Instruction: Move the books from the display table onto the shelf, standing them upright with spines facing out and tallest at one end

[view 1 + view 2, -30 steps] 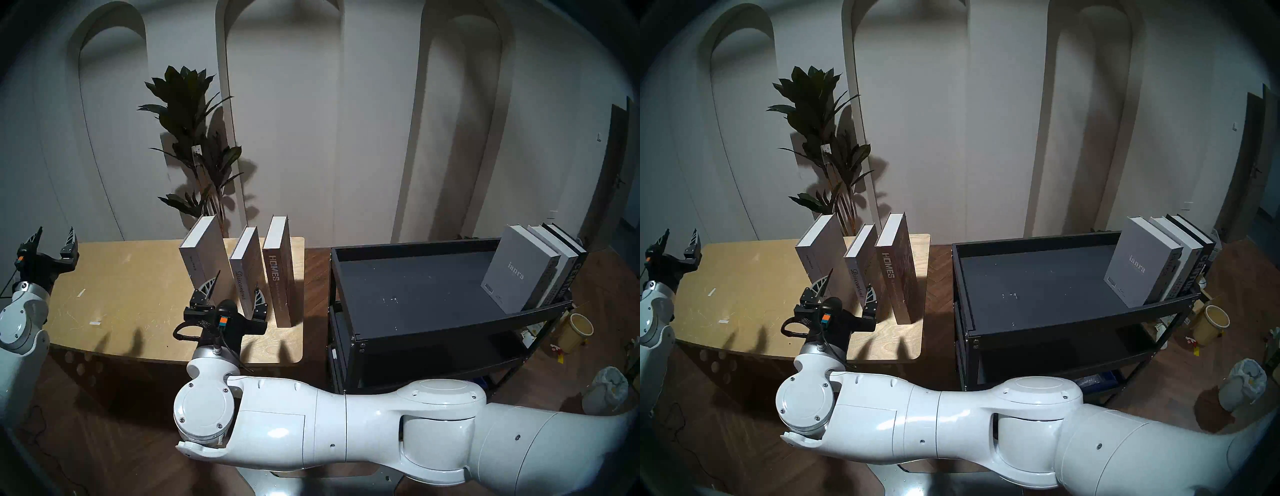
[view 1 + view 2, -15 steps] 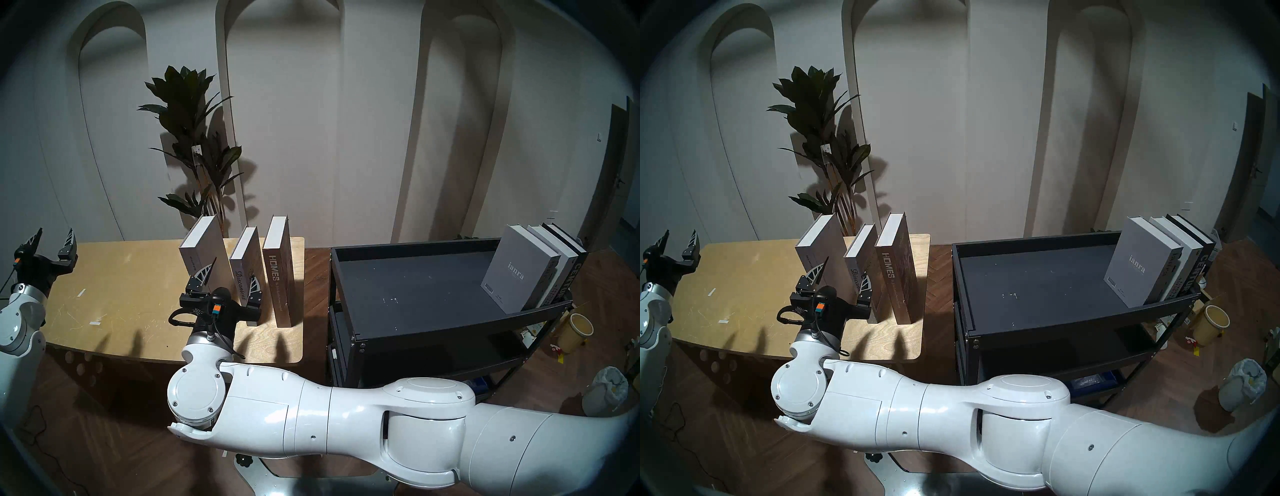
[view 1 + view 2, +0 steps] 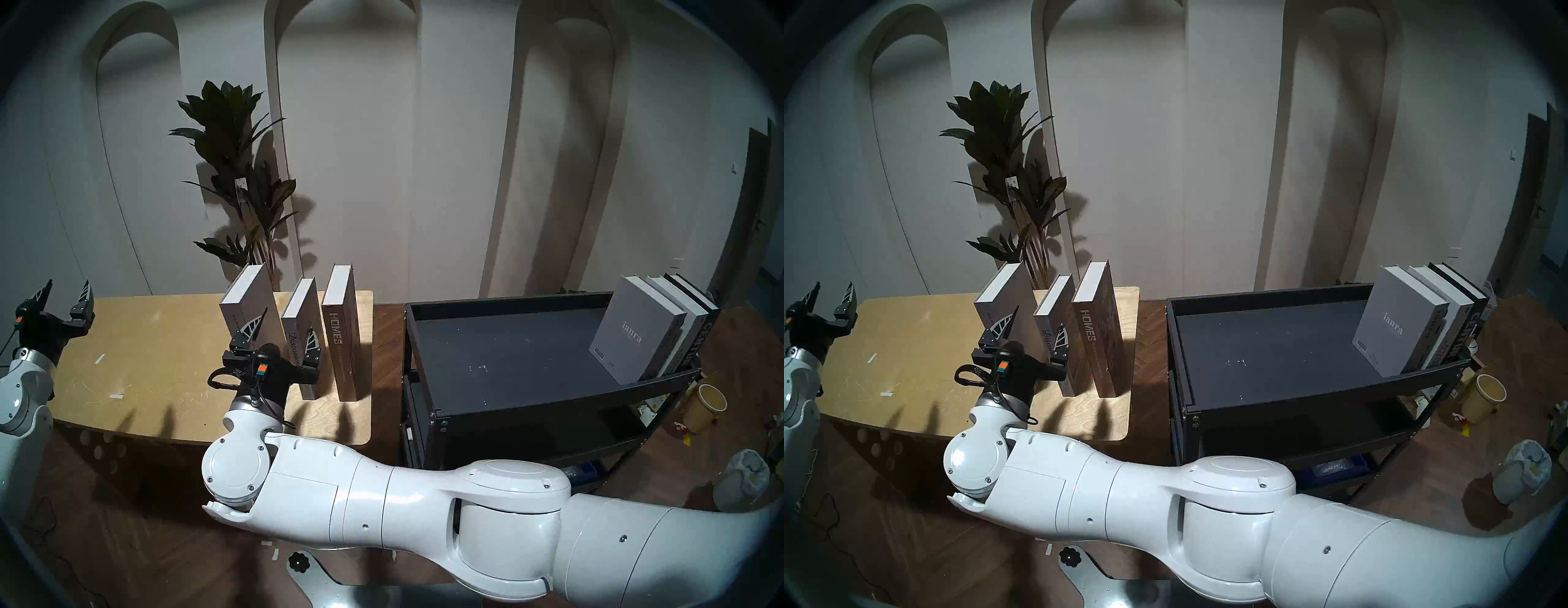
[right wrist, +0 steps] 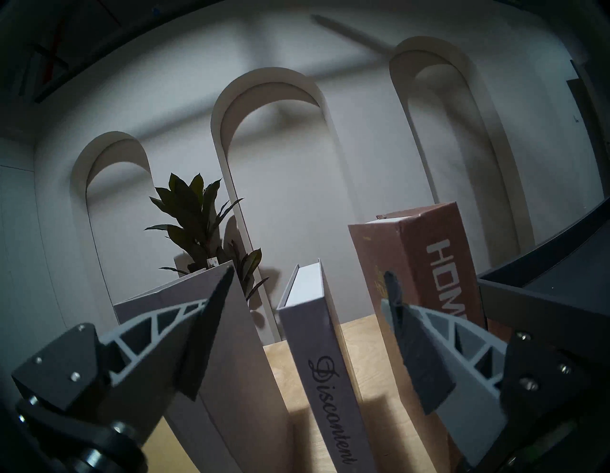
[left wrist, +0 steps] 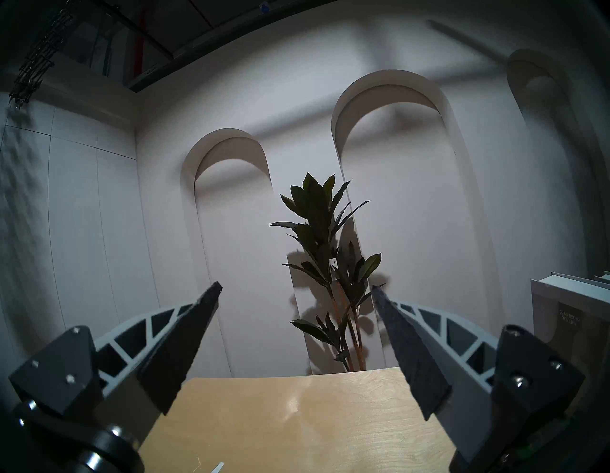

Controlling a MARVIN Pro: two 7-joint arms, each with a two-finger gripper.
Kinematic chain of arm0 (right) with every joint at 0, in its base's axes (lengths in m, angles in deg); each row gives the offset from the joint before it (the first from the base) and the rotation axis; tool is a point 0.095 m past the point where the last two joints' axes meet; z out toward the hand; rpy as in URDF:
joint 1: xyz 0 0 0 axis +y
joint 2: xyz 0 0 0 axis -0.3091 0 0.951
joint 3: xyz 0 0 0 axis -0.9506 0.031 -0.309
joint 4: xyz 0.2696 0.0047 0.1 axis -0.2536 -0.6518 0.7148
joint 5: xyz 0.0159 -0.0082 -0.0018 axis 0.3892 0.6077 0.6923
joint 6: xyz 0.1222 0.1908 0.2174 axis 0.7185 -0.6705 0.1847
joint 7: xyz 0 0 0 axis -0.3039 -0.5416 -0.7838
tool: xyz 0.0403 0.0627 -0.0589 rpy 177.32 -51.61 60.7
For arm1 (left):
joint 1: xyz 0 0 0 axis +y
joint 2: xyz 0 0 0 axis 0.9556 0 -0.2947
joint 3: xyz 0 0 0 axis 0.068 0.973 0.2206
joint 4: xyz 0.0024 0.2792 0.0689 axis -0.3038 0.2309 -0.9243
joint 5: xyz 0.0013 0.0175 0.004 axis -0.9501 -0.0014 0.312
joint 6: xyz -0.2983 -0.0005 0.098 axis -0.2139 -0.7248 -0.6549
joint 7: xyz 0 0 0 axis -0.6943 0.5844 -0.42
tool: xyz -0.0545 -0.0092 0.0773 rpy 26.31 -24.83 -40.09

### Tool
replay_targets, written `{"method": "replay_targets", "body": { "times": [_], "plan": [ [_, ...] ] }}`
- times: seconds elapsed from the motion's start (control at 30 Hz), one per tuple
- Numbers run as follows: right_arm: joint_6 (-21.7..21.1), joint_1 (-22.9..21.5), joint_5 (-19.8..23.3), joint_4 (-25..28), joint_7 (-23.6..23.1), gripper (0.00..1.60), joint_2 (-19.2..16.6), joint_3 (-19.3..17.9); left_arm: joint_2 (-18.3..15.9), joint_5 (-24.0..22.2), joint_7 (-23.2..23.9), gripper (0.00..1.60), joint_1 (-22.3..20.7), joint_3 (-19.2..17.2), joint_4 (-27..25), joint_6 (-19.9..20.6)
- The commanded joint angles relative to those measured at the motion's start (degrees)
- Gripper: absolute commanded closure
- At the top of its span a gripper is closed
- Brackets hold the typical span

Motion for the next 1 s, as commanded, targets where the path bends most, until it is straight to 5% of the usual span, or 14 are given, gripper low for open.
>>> {"method": "replay_targets", "body": {
  "times": [0.0, 0.97],
  "plan": [
    [0.6, -2.0, 1.2, -3.8, 5.6, 0.00, 4.0, -0.2, -0.3, 0.2, 0.2, 0.00, -0.2, -1.5, -0.5, -0.3],
    [1.3, -5.2, 7.4, -12.0, 3.1, 0.00, 5.0, 1.1, -0.1, 0.3, 0.9, 0.00, -0.5, -1.6, -0.4, -0.1]
  ]
}}
